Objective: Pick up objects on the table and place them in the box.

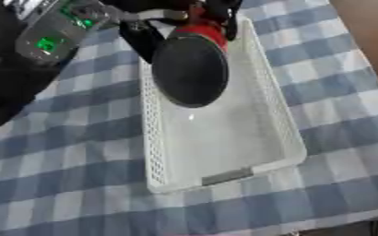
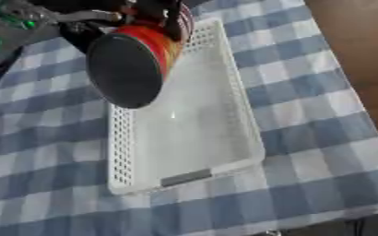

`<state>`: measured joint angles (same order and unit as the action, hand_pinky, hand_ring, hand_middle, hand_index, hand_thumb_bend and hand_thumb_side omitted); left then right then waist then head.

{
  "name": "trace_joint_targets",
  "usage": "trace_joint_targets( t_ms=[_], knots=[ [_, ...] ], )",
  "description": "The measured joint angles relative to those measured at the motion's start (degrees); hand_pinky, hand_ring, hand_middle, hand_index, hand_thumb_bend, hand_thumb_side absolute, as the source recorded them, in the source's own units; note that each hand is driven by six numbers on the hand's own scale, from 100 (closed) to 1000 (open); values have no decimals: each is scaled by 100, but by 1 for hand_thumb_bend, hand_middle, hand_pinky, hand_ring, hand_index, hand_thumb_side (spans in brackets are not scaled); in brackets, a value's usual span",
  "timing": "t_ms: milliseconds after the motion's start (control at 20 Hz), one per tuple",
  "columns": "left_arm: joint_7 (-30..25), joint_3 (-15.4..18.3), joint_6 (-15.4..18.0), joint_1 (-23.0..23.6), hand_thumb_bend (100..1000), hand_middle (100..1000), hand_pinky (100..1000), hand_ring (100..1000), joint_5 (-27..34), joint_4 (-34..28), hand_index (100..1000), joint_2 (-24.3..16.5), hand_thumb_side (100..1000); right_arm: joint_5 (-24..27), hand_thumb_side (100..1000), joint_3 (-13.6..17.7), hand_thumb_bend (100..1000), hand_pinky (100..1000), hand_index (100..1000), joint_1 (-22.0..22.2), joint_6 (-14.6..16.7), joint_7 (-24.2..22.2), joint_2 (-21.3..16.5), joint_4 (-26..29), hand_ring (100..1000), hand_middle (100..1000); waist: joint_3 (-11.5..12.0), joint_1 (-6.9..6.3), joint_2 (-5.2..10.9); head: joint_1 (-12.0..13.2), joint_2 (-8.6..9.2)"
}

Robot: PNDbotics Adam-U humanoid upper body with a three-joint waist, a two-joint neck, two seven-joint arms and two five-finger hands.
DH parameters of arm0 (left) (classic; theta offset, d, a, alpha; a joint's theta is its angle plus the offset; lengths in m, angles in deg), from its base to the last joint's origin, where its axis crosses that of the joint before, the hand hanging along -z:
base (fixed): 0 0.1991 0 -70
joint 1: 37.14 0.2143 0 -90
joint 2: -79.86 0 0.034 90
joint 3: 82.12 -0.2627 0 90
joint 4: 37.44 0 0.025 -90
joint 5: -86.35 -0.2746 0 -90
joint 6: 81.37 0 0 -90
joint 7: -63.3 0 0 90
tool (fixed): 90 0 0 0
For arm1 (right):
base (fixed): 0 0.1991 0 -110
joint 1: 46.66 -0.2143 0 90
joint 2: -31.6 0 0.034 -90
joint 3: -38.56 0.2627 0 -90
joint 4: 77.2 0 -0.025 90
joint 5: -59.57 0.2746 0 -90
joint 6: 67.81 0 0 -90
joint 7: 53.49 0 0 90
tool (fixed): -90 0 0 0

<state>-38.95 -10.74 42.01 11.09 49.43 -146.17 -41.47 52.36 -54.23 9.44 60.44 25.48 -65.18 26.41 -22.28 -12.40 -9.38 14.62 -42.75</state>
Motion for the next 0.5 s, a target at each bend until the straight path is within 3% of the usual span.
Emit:
trace_joint_targets(
  t_ms=[50,150,300,500],
  knots=[
    [2,0,9,1,459,923,838,867,17,16,1000,0,558,-2,1000,-1,100,348,818,0,4,-5,0,0,524,649,2,-1,-4,0,0],
    [-41,-2,43,14,483,1000,986,975,48,54,1000,1,768,-18,1000,-1,100,347,818,-1,8,-8,-1,0,524,649,1,-1,-18,-1,-1],
    [-184,-20,100,33,529,1000,1000,1000,134,123,1000,1,855,-37,1000,-1,100,347,818,-4,10,-9,-3,-2,524,649,-4,-1,-23,-1,-1],
    [-426,-34,157,43,582,1000,1000,1000,244,180,1000,1,882,-42,1000,-1,100,347,818,-4,11,-8,-5,-4,524,649,-3,-1,-28,-3,-1]
  ],
)
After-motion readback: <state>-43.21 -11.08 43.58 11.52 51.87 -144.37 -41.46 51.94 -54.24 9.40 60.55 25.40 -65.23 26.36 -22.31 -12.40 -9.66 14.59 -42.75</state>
